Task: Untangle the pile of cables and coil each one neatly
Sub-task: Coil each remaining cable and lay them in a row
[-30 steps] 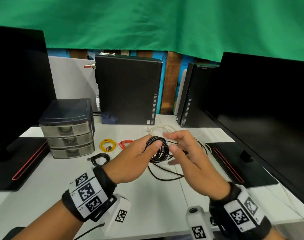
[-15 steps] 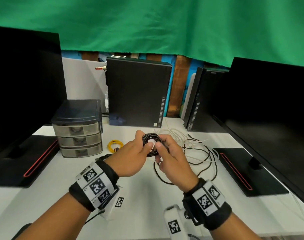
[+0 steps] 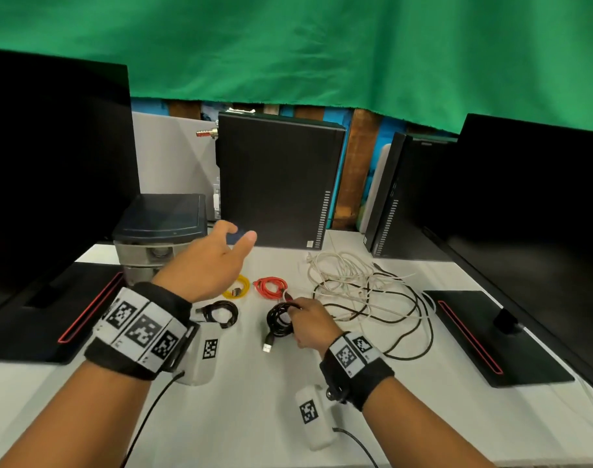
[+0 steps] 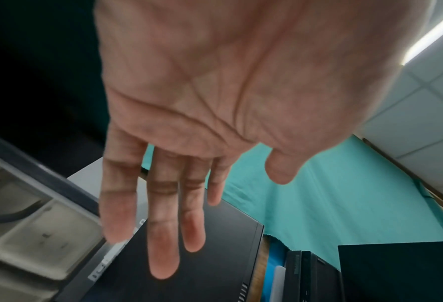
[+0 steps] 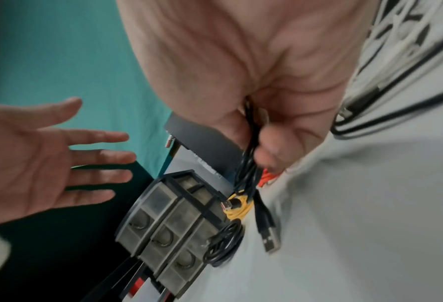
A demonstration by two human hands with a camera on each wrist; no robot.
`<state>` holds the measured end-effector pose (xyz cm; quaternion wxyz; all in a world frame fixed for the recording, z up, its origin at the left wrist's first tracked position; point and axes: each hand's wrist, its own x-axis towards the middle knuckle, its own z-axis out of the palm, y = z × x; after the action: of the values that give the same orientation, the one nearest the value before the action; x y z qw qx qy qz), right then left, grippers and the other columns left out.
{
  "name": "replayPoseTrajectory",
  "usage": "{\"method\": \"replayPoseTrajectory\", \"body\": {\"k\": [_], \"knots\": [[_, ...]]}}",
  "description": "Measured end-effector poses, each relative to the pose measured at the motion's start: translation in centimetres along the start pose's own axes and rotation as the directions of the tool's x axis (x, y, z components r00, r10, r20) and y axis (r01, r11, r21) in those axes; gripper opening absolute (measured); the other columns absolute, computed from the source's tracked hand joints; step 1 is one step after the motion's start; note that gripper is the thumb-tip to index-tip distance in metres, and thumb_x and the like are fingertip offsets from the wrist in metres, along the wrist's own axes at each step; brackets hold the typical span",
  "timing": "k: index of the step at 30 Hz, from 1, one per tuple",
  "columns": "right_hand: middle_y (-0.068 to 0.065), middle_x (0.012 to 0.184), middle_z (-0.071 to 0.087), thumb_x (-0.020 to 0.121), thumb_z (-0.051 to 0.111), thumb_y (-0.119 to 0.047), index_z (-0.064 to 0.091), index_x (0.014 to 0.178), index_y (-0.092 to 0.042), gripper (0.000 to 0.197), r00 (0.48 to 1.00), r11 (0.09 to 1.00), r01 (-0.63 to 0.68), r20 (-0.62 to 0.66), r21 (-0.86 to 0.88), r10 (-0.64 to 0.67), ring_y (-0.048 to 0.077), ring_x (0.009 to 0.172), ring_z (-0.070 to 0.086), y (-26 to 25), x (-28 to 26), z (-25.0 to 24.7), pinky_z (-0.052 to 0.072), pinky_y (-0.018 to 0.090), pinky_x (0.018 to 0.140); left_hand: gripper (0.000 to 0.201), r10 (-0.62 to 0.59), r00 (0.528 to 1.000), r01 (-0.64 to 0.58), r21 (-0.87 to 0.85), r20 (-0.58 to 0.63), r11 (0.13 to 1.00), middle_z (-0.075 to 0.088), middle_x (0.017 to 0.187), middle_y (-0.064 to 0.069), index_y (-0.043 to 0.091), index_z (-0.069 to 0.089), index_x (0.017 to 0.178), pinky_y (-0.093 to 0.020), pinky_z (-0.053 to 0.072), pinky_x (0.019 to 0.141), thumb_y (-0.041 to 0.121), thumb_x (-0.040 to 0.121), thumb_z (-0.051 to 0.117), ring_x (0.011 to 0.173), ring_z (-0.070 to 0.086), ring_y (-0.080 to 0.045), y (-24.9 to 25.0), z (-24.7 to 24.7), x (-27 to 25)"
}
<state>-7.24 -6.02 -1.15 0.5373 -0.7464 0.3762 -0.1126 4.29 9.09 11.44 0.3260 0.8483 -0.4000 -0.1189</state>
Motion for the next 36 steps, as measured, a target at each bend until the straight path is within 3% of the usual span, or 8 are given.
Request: {"method": "replayPoseTrajectory", "body": {"k": [7,14,17,20,23,27,32,36], "knots": [[0.006,0.082,0.063,0.096,0.062,-0.015,0.056,0.124,-0.016,0.029,0.996,0.995,-0.079,0.054,0.055,0.076,0.018,0.061,0.059,0.1,0.2,0.1,0.050,0.027,0.050,0.054,-0.002,0.998,0.002,-0.002,0.068,1.000,0.064,0.093,0.004,0.024,0.041,0.140,-0.035,0.049,0.084,0.060,0.101,0.029,0.086,0.058,-0.005,-0.4,1.1,0.6],[0.008,0.081,0.062,0.096,0.064,-0.019,0.060,0.104,-0.014,0.011,1.000,0.998,-0.014,-0.002,0.059,0.014,0.017,0.058,0.060,0.0,-2.7,-3.3,0.043,0.025,0.048,0.031,-0.017,0.987,0.018,-0.002,0.162,1.000,0.066,0.109,0.002,0.029,0.052,0.125,-0.035,0.052,0.085,0.048,0.102,0.045,0.097,0.064,-0.015,-0.9,2.5,0.9],[0.007,0.078,0.064,0.096,0.060,-0.006,0.065,0.098,-0.007,0.006,1.000,0.992,0.020,-0.026,0.128,-0.017,0.015,0.053,0.057,0.2,-4.3,-5.8,0.038,0.021,0.045,0.015,0.023,0.968,-0.016,-0.033,0.249,0.999,0.068,0.109,0.000,0.028,0.060,0.111,-0.025,0.053,0.068,0.030,0.101,0.050,0.092,0.068,-0.016,-0.6,4.2,0.7],[0.008,0.084,0.067,0.097,0.060,-0.014,0.069,0.101,-0.006,0.013,0.995,0.998,-0.011,-0.096,0.062,0.016,0.017,0.060,0.059,1.4,-6.0,-8.8,0.039,0.023,0.049,0.014,0.044,0.930,-0.009,-0.096,0.366,0.995,0.069,0.097,-0.002,0.021,0.066,0.102,-0.028,0.056,0.061,0.018,0.100,0.052,0.074,0.070,-0.016,-0.2,7.2,0.7],[0.007,0.085,0.065,0.096,0.063,-0.021,0.068,0.105,-0.006,0.018,0.992,0.995,-0.096,-0.085,-0.032,0.093,0.014,0.059,0.059,3.4,-6.9,-10.8,0.038,0.024,0.049,0.014,0.007,0.873,0.045,-0.095,0.488,0.994,0.067,0.090,-0.008,0.014,0.064,0.100,-0.017,0.046,0.047,0.015,0.101,0.050,0.062,0.064,-0.018,0.2,10.6,0.9],[-0.003,0.093,0.065,0.093,0.069,-0.029,0.063,0.116,-0.016,0.028,0.989,0.965,-0.132,0.042,-0.228,0.145,0.010,0.061,0.059,5.4,-8.1,-11.7,0.041,0.019,0.046,0.020,-0.059,0.782,0.093,-0.022,0.620,0.995,0.059,0.082,-0.005,0.018,0.060,0.116,-0.017,0.041,0.038,0.010,0.101,0.048,0.050,0.052,-0.015,1.9,14.5,0.8],[-0.001,0.084,0.061,0.089,0.073,-0.035,0.062,0.125,-0.014,0.044,0.979,0.937,-0.075,0.153,-0.341,0.134,0.006,0.054,0.055,6.6,-8.3,-11.4,0.049,0.020,0.057,0.031,-0.021,0.804,-0.240,0.358,0.594,0.903,0.059,0.124,-0.003,0.022,0.058,0.123,-0.022,0.043,0.055,0.020,0.092,0.060,0.085,0.060,-0.018,3.5,17.3,1.1],[0.002,0.079,0.064,0.090,0.071,-0.039,0.061,0.126,-0.015,0.044,0.971,0.935,-0.080,0.184,-0.346,0.151,0.009,0.054,0.054,7.0,-8.2,-11.3,0.049,0.022,0.059,0.035,0.036,0.913,-0.188,0.339,0.406,0.922,0.062,0.123,-0.006,0.025,0.050,0.127,-0.029,0.048,0.081,0.020,0.092,0.054,0.104,0.061,-0.024,4.1,18.3,2.1]]}}
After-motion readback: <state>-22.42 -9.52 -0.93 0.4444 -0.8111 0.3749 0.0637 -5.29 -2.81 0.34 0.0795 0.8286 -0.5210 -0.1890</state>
